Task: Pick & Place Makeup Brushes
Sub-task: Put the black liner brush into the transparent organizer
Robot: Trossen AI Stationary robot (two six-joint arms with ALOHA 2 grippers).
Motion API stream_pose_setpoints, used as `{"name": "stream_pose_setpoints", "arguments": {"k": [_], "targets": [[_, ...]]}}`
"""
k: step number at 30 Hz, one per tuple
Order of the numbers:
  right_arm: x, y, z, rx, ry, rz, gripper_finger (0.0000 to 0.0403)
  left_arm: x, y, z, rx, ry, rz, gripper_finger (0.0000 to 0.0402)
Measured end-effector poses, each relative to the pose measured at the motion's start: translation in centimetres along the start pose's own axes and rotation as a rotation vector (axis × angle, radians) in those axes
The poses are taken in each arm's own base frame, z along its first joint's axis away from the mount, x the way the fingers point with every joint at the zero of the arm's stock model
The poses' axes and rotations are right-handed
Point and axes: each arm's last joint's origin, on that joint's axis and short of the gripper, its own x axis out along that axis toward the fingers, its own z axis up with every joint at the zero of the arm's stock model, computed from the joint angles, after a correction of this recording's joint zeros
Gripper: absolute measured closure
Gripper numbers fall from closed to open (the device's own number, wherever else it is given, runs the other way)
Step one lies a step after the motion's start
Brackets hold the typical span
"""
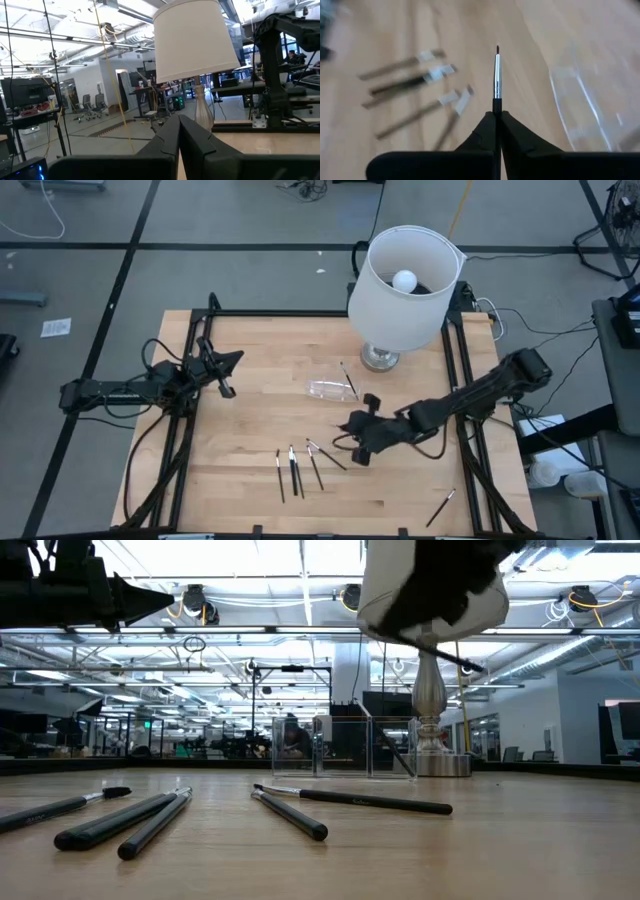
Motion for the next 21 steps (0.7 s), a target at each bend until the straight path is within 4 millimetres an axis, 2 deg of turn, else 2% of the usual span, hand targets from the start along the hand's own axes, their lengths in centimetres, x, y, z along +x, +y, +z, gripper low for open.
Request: {"name": "stream_pose_setpoints", "arguments": {"k": [6,13,21], "targets": [[-0.7,-0.3,0.4,-0.065,-0.315,0.135,0.0402,0.0,0.0,-0.1,0.007,0.006,-0.002,0.0385],[0.2,-2.7,-1.9,-0.032,-0.530,0.135,0.0403,0.0,0.0,-0.1,0.009,0.007,-0.002,0.0385],[0.8,-5.1,-5.8,0.032,-0.662,0.138,0.0403,0.0,0.0,-0.1,0.020,0.006,-0.002,0.0385]]}}
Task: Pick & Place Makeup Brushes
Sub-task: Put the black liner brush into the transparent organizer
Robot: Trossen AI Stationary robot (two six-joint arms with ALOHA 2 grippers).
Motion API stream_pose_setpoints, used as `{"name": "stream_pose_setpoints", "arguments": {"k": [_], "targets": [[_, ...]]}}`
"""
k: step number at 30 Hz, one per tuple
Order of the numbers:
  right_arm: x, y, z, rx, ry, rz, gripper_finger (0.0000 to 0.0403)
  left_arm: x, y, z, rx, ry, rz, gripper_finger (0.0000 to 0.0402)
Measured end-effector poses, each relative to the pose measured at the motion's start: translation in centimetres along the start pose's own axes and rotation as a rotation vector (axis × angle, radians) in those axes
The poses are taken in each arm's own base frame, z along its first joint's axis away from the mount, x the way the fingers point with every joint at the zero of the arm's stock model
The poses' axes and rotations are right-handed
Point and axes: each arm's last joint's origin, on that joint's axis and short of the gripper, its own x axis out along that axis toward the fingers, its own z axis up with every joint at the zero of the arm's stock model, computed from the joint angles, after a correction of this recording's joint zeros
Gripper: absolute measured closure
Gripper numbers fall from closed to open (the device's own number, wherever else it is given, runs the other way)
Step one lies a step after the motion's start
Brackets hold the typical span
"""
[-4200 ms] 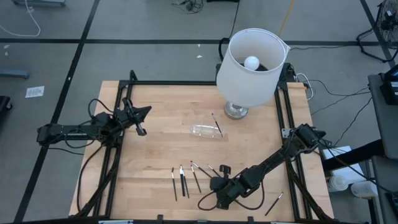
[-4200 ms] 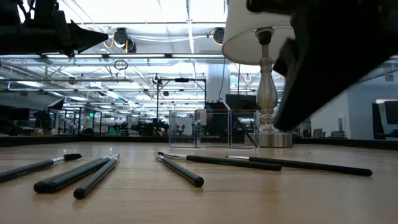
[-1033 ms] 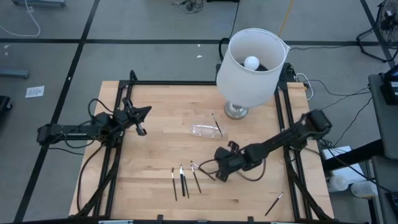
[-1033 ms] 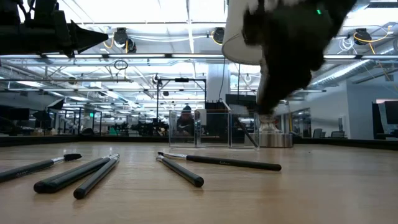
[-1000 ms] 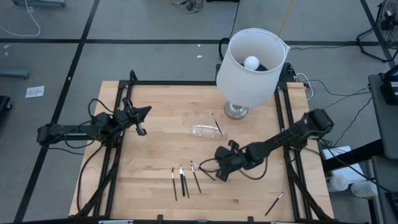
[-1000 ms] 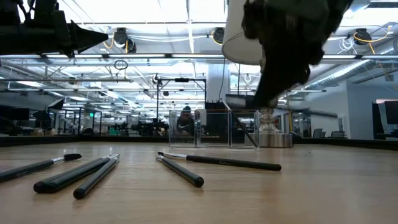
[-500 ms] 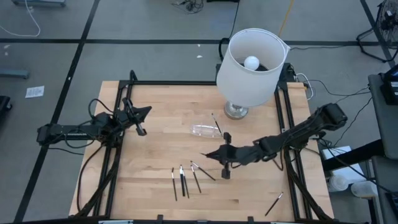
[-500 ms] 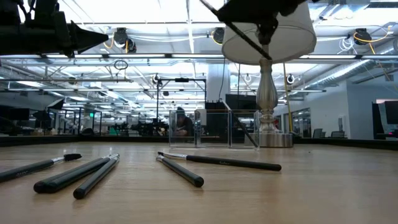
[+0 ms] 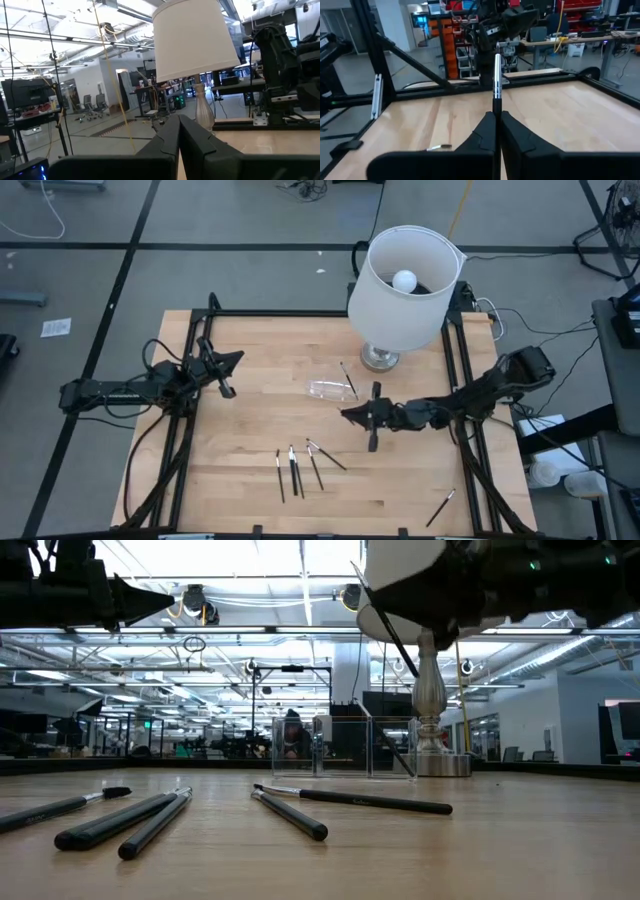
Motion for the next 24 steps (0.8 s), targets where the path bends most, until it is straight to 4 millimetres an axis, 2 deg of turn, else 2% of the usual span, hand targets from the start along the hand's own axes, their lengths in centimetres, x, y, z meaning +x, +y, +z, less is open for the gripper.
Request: {"name": "stream_pose_setpoints", "arguments": {"k": [4,17,24], "targets": [[-0.6,-0.3,-0.3,0.011,-0.033,0.005,0.0403,0.0,0.0,0.0,0.016,0.000,0.000,0.0385],[-0.7,-0.2,-0.1,0.022,-0.053,0.034,0.0403,0.0,0.1,0.0,-0.003,0.008,0.025,0.0385],[-0.4,0.7,-0.2,0.003,-0.113,0.056,0.0403,0.0,0.1,0.1,-0.008,0.000,0.039,0.0385]]}}
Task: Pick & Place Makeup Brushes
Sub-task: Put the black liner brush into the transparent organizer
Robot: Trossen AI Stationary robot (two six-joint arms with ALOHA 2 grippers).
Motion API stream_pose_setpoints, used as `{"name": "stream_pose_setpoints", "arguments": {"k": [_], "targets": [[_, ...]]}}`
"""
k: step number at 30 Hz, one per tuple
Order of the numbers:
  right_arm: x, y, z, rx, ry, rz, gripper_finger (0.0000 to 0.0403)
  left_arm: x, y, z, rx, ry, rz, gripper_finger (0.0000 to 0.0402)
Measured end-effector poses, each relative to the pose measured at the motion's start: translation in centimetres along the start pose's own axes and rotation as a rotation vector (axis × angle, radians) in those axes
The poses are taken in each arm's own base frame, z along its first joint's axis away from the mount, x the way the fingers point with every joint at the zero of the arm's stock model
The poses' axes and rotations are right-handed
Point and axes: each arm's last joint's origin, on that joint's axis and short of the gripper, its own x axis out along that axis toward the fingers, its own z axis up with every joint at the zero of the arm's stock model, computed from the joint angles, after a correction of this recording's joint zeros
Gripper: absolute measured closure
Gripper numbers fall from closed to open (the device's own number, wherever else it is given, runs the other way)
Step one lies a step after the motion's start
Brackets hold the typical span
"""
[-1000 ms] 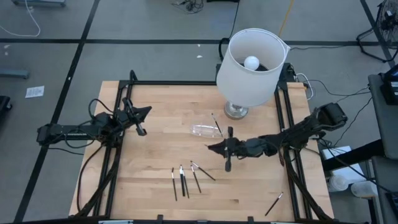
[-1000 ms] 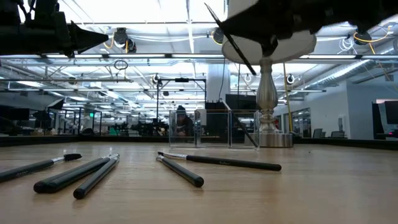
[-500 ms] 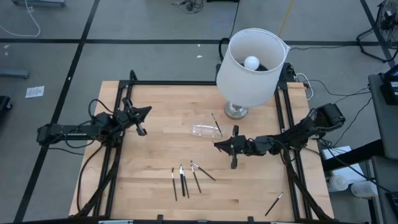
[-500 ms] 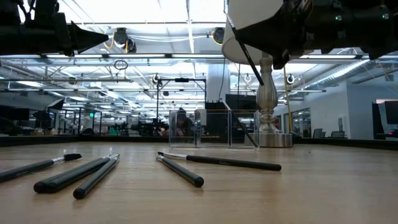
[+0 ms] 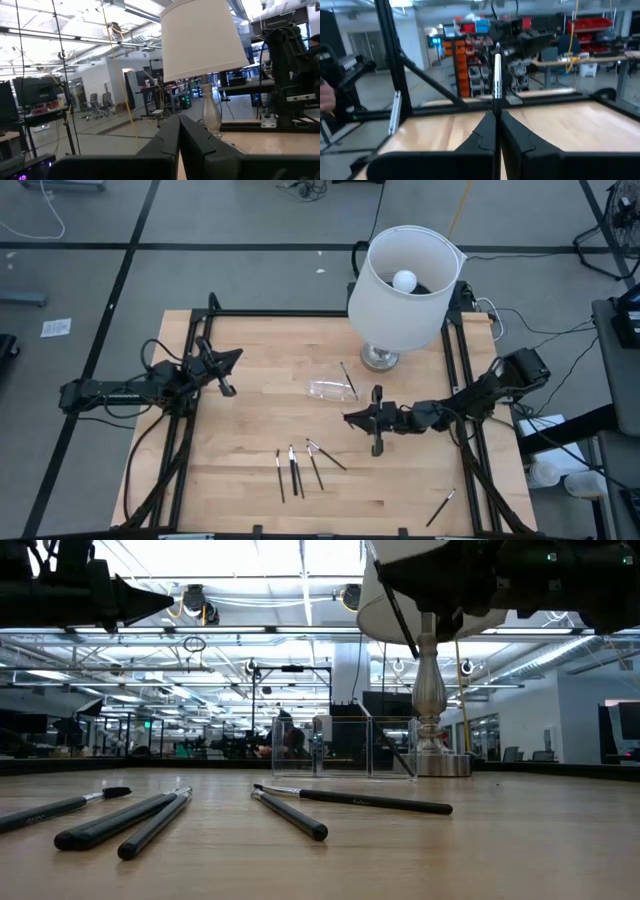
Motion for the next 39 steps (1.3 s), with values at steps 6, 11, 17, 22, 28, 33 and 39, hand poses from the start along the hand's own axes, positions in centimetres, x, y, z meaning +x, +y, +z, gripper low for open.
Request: {"name": "stream_pose_setpoints", "arguments": {"k": [6,11,17,22,28,33,39], "targets": [[2.2,0.7,-0.5,-0.047,-0.019,-0.047,0.0403,0.0,0.0,0.0,-0.001,-0.001,0.007,0.0385],[5.3,1.6,-1.3,-0.117,0.027,-0.036,0.0403,0.0,0.0,0.0,-0.007,0.003,0.006,0.0385],[8.5,1.4,0.2,-0.193,-0.027,-0.172,0.0403,0.0,0.0,-0.1,-0.028,0.006,0.004,0.0385],[9.8,1.3,1.6,-0.285,0.003,-0.461,0.0403,0.0,0.0,-0.1,-0.030,0.007,0.005,0.0385],[10.4,0.0,1.6,-0.264,0.004,-0.552,0.0403,0.0,0.0,-0.1,-0.010,0.007,0.005,0.0385],[11.1,-1.3,-0.6,-0.226,0.035,-0.561,0.0403,0.0,0.0,-0.1,-0.009,0.006,0.005,0.0385],[11.1,-1.9,-2.8,-0.222,0.013,-0.723,0.0403,0.0,0.0,-0.1,-0.010,0.006,0.004,0.0385]]}}
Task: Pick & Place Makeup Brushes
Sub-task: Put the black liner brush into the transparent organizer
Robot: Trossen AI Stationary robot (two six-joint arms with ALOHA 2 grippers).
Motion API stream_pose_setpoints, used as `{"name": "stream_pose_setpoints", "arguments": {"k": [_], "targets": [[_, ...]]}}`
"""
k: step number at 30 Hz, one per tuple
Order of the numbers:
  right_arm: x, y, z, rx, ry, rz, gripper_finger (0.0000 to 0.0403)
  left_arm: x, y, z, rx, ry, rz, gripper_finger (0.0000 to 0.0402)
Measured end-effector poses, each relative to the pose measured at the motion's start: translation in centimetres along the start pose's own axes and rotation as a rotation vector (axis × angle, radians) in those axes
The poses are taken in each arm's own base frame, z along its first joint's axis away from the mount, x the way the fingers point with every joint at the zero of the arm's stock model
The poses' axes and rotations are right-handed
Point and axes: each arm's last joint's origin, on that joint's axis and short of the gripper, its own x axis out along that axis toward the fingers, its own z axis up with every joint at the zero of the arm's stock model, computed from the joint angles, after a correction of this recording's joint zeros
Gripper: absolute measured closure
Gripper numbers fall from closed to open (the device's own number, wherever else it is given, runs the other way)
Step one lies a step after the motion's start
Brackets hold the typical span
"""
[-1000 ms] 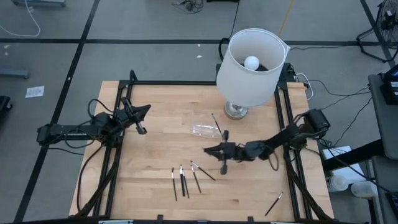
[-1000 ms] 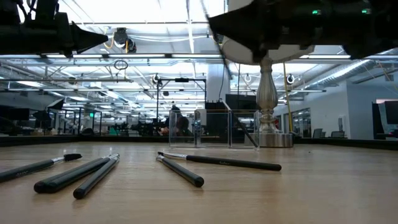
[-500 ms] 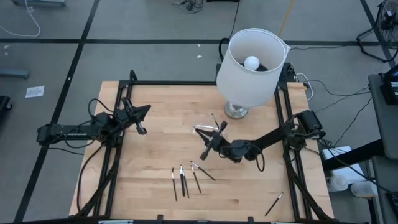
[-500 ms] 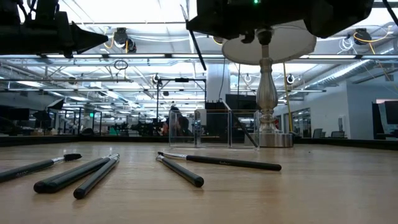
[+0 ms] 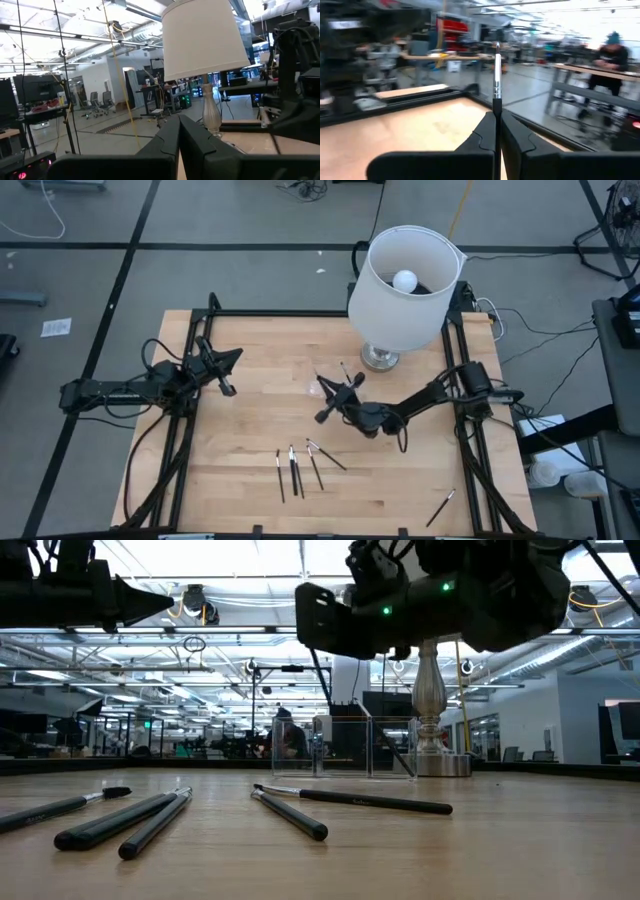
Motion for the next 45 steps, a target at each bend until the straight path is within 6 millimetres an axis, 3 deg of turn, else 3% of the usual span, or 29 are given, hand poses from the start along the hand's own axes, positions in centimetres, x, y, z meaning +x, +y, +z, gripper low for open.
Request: {"name": "stream_pose_setpoints", "arguments": {"k": [16,24,45], "targets": [[1.3,-0.9,-0.9,-0.057,0.031,-0.064,0.0403,0.0,0.0,0.0,-0.001,0.000,0.000,0.0385],[1.9,-1.5,-2.6,-0.063,0.132,-0.081,0.0403,0.0,0.0,0.0,-0.001,0.000,0.000,0.0385],[1.5,-1.8,-4.2,-0.038,0.225,-0.170,0.0403,0.0,0.0,0.0,-0.001,0.000,0.000,0.0385]]}}
